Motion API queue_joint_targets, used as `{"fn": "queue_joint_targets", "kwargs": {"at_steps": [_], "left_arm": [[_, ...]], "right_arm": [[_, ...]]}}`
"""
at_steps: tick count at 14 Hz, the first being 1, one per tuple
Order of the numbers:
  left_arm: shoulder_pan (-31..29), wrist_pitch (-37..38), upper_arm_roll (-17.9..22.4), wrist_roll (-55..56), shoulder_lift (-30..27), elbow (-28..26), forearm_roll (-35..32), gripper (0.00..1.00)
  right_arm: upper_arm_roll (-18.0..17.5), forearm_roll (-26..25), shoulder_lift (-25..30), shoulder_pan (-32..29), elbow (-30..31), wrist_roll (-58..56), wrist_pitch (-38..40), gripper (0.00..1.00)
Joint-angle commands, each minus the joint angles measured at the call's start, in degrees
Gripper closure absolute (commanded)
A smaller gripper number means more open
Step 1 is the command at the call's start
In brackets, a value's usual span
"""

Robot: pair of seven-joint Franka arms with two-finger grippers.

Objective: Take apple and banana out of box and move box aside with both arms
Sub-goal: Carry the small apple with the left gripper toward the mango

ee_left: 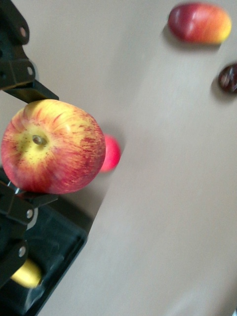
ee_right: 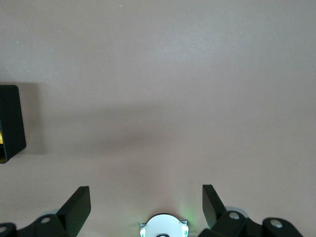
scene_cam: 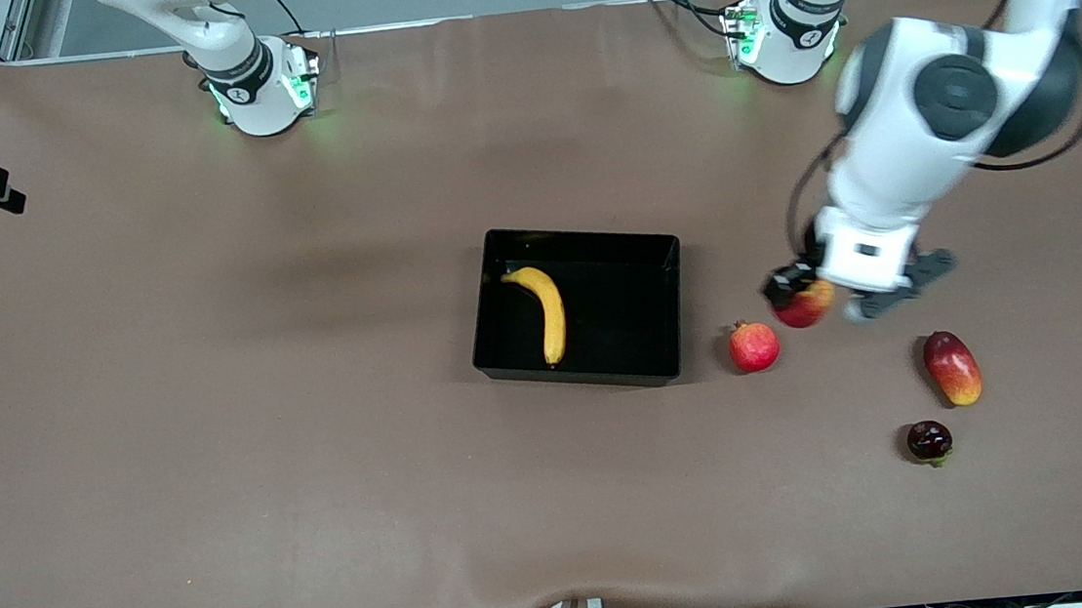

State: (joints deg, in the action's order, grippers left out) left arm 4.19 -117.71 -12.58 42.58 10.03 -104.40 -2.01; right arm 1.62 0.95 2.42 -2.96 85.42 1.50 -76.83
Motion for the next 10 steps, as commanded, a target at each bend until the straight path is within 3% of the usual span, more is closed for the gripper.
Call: {"fn": "queue_joint_targets", "kwargs": {"at_steps": [1, 4, 7, 10], "left_arm": [[-7.67, -1.29, -0.69, -9.05, 0.51, -4.48, -0.62, 1.00], [-14.37, -7.51, -0.69, -17.17, 3.32, -9.23, -0.62, 1.00], [-16.14, -15.43, -0.52, -17.97, 6.48, -13.55, -0.97, 1.00], [-17.28, -20.44, -0.34, -19.73, 11.31, -13.99, -0.97, 1.00]], "right_arm": [[-0.39, 0.29, -0.04, -0.73, -0.34, -0.35, 0.54, 0.00], [-0.39, 0.29, -0.04, -0.82, -0.34, -0.26, 0.62, 0.00], [-0.39, 0.29, -0.04, -0.82, -0.34, -0.26, 0.62, 0.00], [-0.39, 0.29, -0.04, -0.82, -0.25, -0.26, 0.62, 0.00]]}}
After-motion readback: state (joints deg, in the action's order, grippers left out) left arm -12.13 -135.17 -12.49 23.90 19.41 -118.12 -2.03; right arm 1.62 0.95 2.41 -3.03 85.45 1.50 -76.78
